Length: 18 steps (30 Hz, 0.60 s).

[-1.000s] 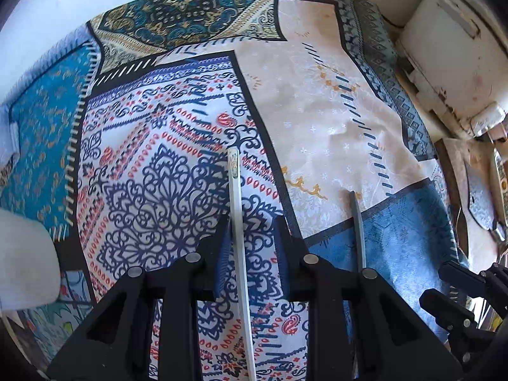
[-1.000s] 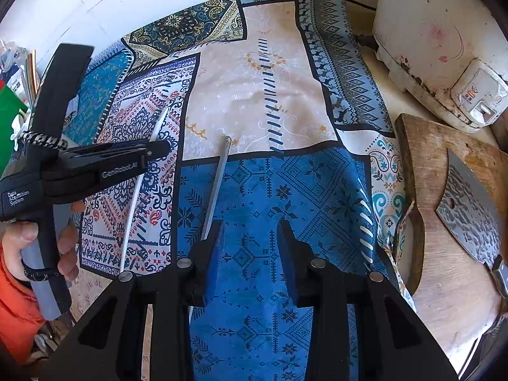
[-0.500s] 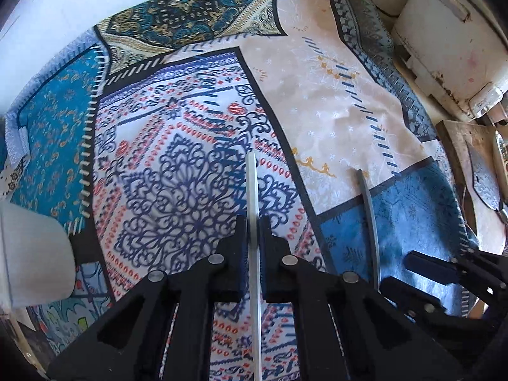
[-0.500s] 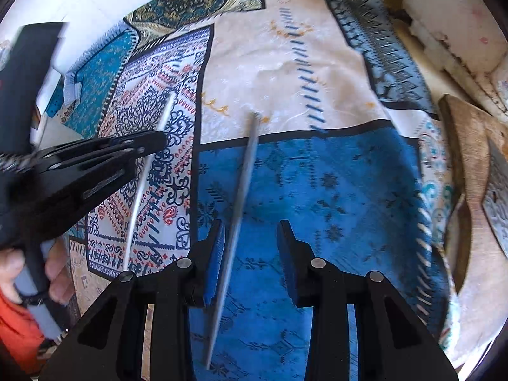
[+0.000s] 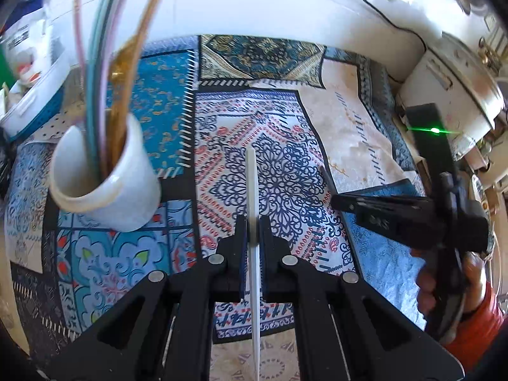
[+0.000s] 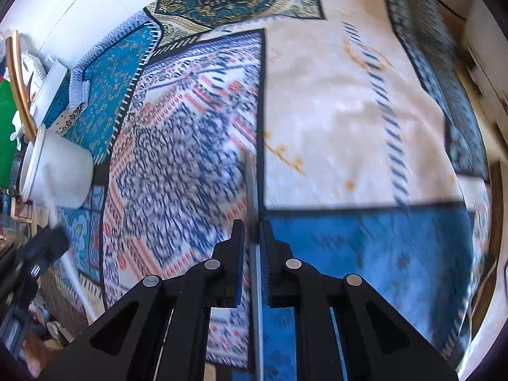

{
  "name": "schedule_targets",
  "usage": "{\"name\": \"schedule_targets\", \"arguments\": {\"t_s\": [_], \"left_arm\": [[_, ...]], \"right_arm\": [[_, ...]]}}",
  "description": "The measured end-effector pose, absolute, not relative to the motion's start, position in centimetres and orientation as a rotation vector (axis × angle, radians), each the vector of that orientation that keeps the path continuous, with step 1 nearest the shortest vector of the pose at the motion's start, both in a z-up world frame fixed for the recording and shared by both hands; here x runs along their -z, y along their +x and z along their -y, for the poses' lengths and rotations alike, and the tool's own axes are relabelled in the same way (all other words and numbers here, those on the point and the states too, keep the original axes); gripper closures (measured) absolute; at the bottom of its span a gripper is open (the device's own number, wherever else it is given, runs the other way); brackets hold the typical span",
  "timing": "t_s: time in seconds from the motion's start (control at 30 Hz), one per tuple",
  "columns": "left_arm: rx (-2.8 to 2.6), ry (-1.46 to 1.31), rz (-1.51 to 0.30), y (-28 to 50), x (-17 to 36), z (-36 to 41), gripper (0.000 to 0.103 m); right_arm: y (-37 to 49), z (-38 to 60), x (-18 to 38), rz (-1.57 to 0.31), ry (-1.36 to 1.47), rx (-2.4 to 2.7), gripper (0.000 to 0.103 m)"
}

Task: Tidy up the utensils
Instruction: 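Grasp the white chopstick with the left tool while the right tool grasps the grey rod, then lower the white chopstick and grey rod into the white cup and open both tools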

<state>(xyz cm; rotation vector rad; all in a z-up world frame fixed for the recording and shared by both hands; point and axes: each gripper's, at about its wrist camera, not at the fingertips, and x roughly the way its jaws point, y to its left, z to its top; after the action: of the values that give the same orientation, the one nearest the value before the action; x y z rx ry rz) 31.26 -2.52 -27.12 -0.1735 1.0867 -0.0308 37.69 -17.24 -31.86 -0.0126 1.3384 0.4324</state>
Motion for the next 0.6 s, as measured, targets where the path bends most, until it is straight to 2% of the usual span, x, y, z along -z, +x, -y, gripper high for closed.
{"name": "schedule_targets", "arguments": {"t_s": [0.27,0.4,0.6], "left_arm": [[0.015,-0.194,-1.023,29.7,24.9,1.0,0.098],[0.008,-0.203,-1.006,29.3,23.9,0.3,0.098],[0.005,-0.205,-0.959,29.1,22.0,-0.7,0.098]], "right_arm": [[39.3,13.8,32.0,-1.328,-0.122,-0.428,0.096],[39.8,14.1,32.1,-1.362,-0.049,-0.434,0.096],[38.0,15.7,28.3,-1.264,0.006,-0.443,0.096]]}}
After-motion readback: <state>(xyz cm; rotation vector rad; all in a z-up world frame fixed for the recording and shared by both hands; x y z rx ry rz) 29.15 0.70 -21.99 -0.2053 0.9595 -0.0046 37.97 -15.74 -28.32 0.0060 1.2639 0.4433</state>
